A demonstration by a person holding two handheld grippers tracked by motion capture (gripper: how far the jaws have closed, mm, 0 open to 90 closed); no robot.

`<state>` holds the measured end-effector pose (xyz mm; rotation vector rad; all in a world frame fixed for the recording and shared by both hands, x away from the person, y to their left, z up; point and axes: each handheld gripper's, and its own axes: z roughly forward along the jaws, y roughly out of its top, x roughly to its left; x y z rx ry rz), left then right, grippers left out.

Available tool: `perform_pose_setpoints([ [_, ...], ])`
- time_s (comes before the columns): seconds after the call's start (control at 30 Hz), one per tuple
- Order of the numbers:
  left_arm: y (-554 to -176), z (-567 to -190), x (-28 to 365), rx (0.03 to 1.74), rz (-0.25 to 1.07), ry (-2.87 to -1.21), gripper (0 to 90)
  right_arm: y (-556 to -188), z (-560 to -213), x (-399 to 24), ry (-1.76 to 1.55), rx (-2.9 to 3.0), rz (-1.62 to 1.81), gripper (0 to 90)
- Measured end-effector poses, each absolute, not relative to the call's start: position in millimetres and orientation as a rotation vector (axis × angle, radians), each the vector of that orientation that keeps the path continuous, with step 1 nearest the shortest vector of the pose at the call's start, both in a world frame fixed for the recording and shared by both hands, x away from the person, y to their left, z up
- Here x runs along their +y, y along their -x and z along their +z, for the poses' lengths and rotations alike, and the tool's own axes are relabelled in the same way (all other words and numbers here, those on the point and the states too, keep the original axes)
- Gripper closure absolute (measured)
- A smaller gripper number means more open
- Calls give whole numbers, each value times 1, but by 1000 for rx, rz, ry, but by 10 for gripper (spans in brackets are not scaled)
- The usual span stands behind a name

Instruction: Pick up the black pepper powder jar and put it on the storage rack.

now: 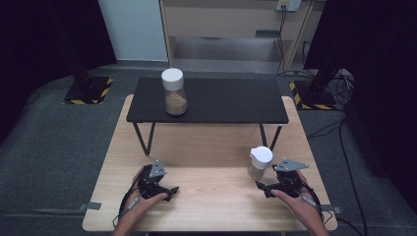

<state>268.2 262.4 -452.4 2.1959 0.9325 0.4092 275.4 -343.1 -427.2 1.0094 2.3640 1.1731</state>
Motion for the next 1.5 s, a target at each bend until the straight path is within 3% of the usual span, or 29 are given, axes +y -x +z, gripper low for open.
perform_pose_setpoints([
  [1.5, -268, -452, 262, 933, 409, -2196, 0, -296, -423, -330, -1044, 2300, 1186, 99],
])
